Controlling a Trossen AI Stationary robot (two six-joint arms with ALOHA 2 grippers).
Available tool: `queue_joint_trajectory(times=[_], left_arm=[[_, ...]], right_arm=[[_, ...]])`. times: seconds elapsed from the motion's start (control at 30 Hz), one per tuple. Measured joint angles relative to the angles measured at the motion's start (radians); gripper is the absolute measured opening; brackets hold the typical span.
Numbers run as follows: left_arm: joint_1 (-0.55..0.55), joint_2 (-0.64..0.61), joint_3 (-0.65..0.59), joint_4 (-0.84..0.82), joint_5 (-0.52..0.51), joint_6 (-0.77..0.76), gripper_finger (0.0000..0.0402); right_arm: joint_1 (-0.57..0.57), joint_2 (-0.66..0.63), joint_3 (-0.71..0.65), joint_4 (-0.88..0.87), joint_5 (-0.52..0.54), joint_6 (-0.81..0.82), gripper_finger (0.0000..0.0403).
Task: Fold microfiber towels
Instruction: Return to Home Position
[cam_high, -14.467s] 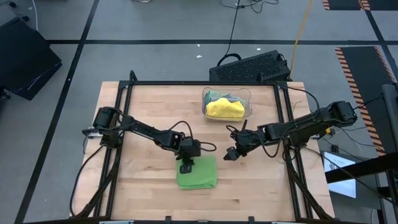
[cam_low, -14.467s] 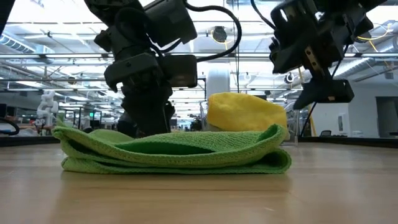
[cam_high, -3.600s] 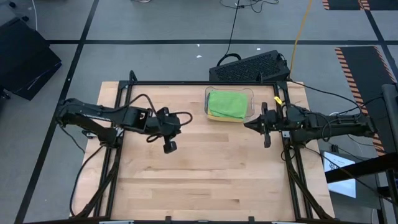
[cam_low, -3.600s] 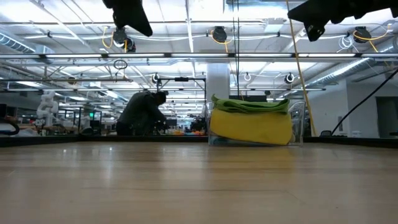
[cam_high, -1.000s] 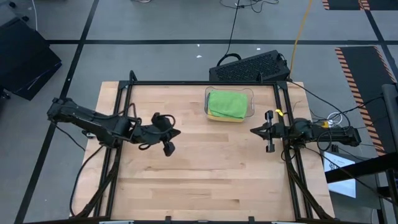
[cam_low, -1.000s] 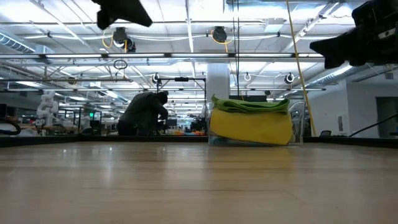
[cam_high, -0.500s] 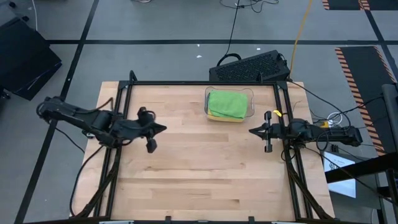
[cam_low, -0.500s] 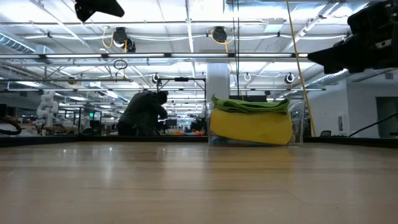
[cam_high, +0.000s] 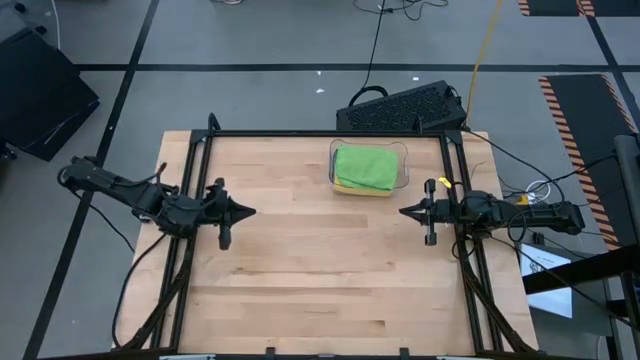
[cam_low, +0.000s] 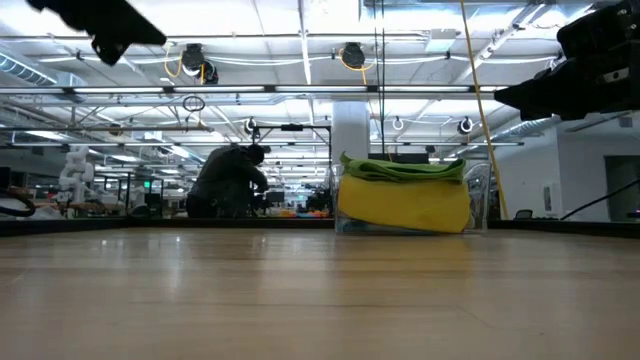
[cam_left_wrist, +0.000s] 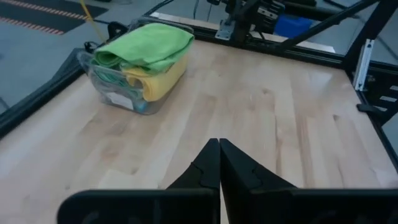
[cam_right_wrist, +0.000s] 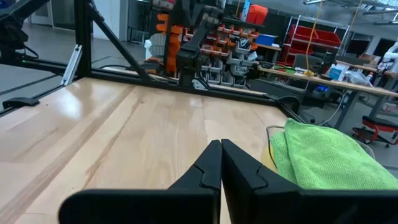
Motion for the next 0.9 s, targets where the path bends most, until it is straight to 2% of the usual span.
queue_joint_trajectory(times=[0.23, 0.4, 0.7, 0.9], left_arm=[[0.000, -0.108, -0.231, 0.244, 0.070, 0.048, 0.0002], [0.021, -0.191, -0.356, 0.356, 0.123, 0.089, 0.0003], [0.103, -0.328, -0.513, 0.508, 0.216, 0.132, 0.0002], [0.151, -0.380, -0.558, 0.520, 0.274, 0.155, 0.0002]], right_arm=[[0.000, 0.000, 0.000, 0.001, 0.000, 0.000, 0.0000], [0.000, 0.000, 0.000, 0.001, 0.000, 0.000, 0.0000], [0.000, 0.000, 0.000, 0.002, 0.000, 0.000, 0.0000], [0.000, 0.000, 0.000, 0.002, 0.000, 0.001, 0.0000]])
